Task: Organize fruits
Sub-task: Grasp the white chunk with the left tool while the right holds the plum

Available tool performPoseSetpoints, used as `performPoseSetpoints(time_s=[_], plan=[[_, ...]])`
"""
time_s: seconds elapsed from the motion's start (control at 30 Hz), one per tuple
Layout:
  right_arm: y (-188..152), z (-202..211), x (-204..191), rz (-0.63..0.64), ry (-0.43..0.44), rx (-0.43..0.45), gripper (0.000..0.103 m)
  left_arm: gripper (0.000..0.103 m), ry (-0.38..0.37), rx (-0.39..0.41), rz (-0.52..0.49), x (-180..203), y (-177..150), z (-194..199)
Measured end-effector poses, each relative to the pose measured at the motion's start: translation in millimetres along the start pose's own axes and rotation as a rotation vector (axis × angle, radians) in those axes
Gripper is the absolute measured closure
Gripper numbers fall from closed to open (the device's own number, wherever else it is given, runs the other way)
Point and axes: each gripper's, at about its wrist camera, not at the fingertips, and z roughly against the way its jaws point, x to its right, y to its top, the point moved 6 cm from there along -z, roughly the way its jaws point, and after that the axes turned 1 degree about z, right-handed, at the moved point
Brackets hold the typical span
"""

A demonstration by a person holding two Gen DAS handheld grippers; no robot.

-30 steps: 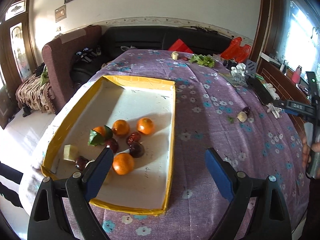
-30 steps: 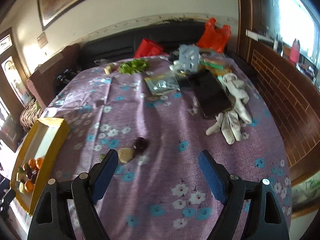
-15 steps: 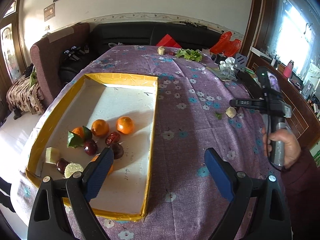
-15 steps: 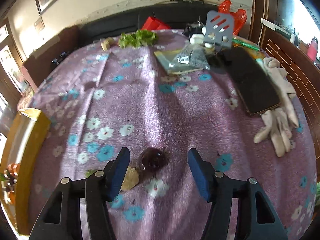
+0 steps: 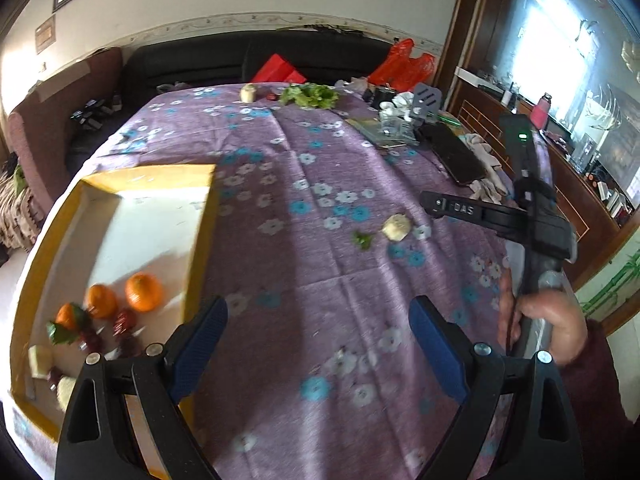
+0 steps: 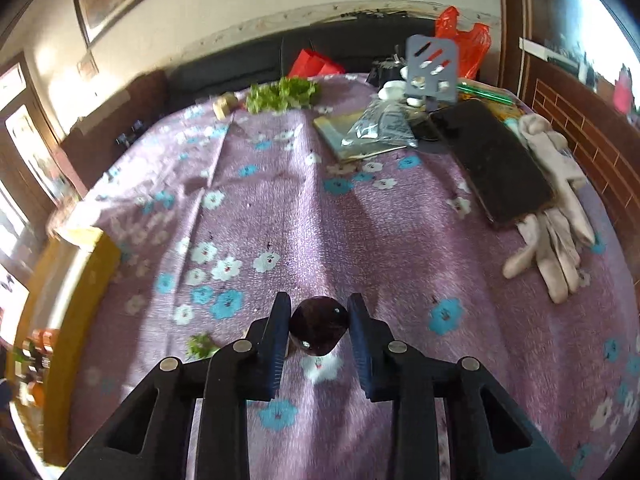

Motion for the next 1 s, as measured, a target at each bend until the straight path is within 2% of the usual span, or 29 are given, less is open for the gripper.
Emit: performPoseSetpoints(time_s=[0.03,0.1,0.13,0.17,0.23,0.3,0.4,0.47,0.5,0.63,0.7,0.73,0.83,1.0], plan=[[-0.3,5.5,4.7,-0.020,0.020,0.008,0.072,0.012,-0.008,-0.006,-0.006,5.4,2.6,-6.1],[-1.3,14.8,13.7,-0.064,0.059,0.024,0.072,0.027,-0.049,-0.033,-0.041,23.1,11.3,-26.3],[-1.4,17.1,18.7,-0.087,0.077,0.029,0.071,0.049,-0.058,-0.047,-0.058,29.9,14.3,-35.1],[-2.4,18.0,24.9,-0.112,0.093,0.030,0.071,0.061,-0.053,-0.065,-0.076,36.4,17.1,-46.2],[-4.8,14.9,34.5,-0.160,0.113,0.015,0.071,0.061,-0.046,-0.085,-0.089,47.1,25.1,-69.4],[-5.4,8.6,42.7,-0.201,0.128,-0.007,0.071,0.061,-0.094,-0.098,-0.082,57.8,32.0,-90.9],[-6.0,5.0,47.7,-0.219,0.136,-0.016,0.071,0.060,-0.103,-0.094,-0.091,68.2,39.0,-110.7],[-5.6,4.1,48.6,-0.219,0.132,-0.018,0.071,0.050,-0.090,-0.083,-0.109,72.5,42.3,-120.4],[-5.9,3.4,48.3,-0.222,0.139,-0.022,0.071,0.048,-0.079,-0.085,-0.123,74.9,42.8,-127.7],[-5.6,2.4,44.1,-0.213,0.144,-0.025,0.071,0.047,-0.081,-0.128,-0.172,85.4,40.7,-148.4],[-5.0,3.0,42.8,-0.212,0.150,-0.024,0.071,0.061,-0.081,-0.162,-0.188,89.1,36.5,-157.8],[-4.6,3.0,42.6,-0.209,0.153,-0.022,0.071,0.077,-0.055,-0.160,-0.202,89.3,35.2,-160.5],[-4.3,2.5,41.7,-0.201,0.141,-0.019,0.071,0.085,-0.062,-0.156,-0.193,86.5,34.7,-157.5],[-3.6,2.3,39.0,-0.182,0.130,-0.012,0.071,0.091,-0.056,-0.106,-0.103,65.0,40.0,-132.1]])
